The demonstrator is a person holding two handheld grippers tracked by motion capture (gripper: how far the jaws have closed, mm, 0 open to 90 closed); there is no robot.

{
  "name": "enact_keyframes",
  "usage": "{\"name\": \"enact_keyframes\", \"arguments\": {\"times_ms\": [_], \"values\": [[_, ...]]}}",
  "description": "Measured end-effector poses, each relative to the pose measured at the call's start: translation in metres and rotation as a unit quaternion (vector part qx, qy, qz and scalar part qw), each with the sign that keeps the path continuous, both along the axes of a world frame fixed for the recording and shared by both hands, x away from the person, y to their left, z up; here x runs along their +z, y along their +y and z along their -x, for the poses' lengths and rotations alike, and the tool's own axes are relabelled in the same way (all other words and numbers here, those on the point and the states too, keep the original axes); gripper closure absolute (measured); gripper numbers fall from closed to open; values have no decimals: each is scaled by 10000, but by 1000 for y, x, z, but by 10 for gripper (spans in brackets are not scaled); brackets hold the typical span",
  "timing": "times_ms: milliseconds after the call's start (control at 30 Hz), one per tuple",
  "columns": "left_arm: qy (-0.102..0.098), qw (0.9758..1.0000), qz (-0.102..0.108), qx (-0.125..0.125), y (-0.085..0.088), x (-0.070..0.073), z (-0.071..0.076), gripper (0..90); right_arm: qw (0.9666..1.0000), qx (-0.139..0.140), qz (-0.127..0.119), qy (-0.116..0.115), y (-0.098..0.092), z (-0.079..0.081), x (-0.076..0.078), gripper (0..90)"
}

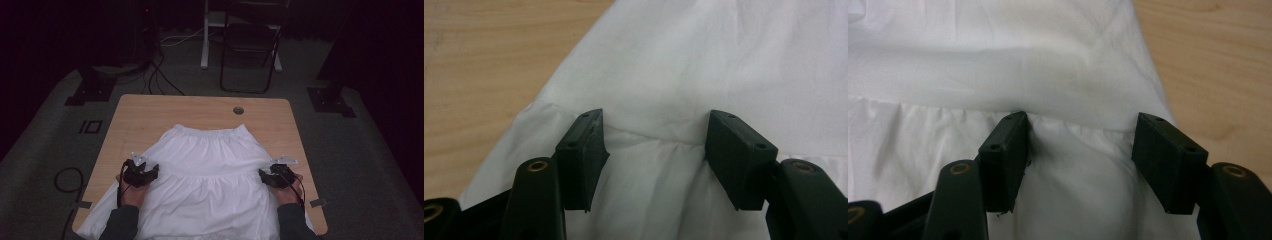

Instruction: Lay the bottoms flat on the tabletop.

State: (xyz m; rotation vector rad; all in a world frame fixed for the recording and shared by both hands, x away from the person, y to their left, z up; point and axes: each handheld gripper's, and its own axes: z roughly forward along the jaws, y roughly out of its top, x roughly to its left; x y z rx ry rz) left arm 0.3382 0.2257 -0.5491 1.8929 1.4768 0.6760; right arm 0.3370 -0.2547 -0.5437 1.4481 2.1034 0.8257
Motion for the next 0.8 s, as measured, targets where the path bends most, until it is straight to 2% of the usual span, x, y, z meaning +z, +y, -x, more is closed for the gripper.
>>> {"name": "enact_keyframes", "arguments": {"times_ms": [200, 267, 367, 800], "values": [[-5, 9999, -9, 103, 1, 0, -16, 420, 9999, -83, -43, -87, 3, -22, -1, 394], [-12, 9997, -22, 250, 1, 1, -24, 427, 9998, -124, -64, -122, 5, -30, -2, 398], [-5, 9995, -25, 327, 2, 1, -34, 428, 9997, -159, -86, -188, 7, -43, -3, 400], [-15, 9981, -50, 609, -4, 2, -79, 432, 9994, -275, -87, -183, 18, -102, -1, 400]]}}
